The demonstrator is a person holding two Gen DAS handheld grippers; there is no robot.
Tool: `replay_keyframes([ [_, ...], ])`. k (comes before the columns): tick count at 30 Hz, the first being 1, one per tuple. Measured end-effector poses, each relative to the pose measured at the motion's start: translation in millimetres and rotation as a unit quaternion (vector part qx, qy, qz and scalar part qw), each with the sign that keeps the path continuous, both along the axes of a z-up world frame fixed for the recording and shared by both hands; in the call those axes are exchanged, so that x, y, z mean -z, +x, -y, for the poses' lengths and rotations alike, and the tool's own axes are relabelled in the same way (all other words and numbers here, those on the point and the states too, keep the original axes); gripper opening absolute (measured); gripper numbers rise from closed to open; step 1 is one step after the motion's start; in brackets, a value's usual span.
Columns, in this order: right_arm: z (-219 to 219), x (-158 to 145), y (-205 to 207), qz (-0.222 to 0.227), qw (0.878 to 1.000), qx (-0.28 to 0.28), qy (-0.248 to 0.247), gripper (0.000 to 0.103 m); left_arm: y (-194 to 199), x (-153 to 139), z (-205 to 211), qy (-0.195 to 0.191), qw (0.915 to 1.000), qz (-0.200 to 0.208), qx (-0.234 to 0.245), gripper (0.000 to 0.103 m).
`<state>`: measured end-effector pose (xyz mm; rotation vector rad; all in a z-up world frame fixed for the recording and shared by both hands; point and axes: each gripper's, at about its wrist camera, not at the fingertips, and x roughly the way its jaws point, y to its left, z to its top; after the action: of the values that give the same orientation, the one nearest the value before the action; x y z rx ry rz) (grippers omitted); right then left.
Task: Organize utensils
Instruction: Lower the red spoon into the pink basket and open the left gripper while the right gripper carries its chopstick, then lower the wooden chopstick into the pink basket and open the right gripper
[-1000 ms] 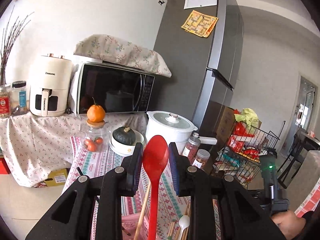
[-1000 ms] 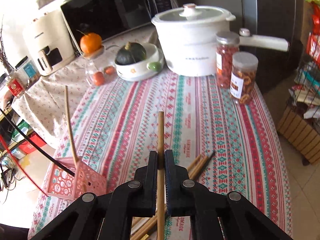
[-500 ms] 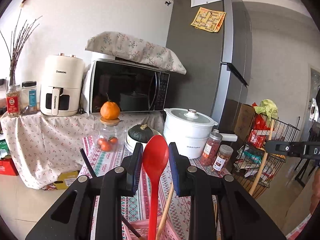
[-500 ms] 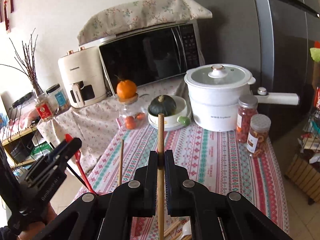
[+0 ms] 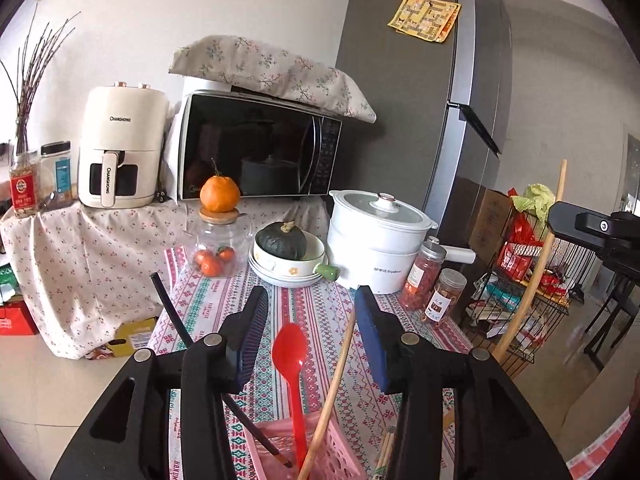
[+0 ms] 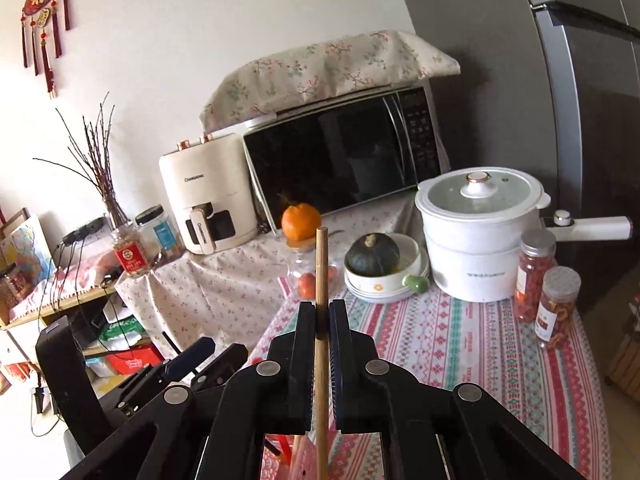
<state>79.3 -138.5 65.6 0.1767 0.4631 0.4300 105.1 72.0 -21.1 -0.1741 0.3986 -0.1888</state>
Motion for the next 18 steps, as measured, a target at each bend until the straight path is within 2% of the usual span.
replay_keyframes([
  [3,-4,-2,3,0.001,1.0,-0.008,0.016,0.005,-6,-11,-4,-0.004,0.9999,-0.01,-0.005,0.059],
  [6,-9,-2,7,0.001,0.999,-0.016,0.031,0.005,-9,-18,-10,0.002,0.9993,-0.035,-0.012,0.062],
  [10,-19,5,14,0.005,0.999,-0.026,0.038,0.005,-12,-22,-18,0.029,0.9968,-0.063,-0.041,0.066],
  [12,-26,12,18,0.001,0.999,-0.032,0.035,0.005,-16,-21,-25,0.042,0.9947,-0.073,-0.059,0.073],
  [18,-51,42,30,-0.019,0.999,-0.04,-0.007,0.006,-18,-10,-46,0.022,0.9907,-0.112,-0.073,0.073],
])
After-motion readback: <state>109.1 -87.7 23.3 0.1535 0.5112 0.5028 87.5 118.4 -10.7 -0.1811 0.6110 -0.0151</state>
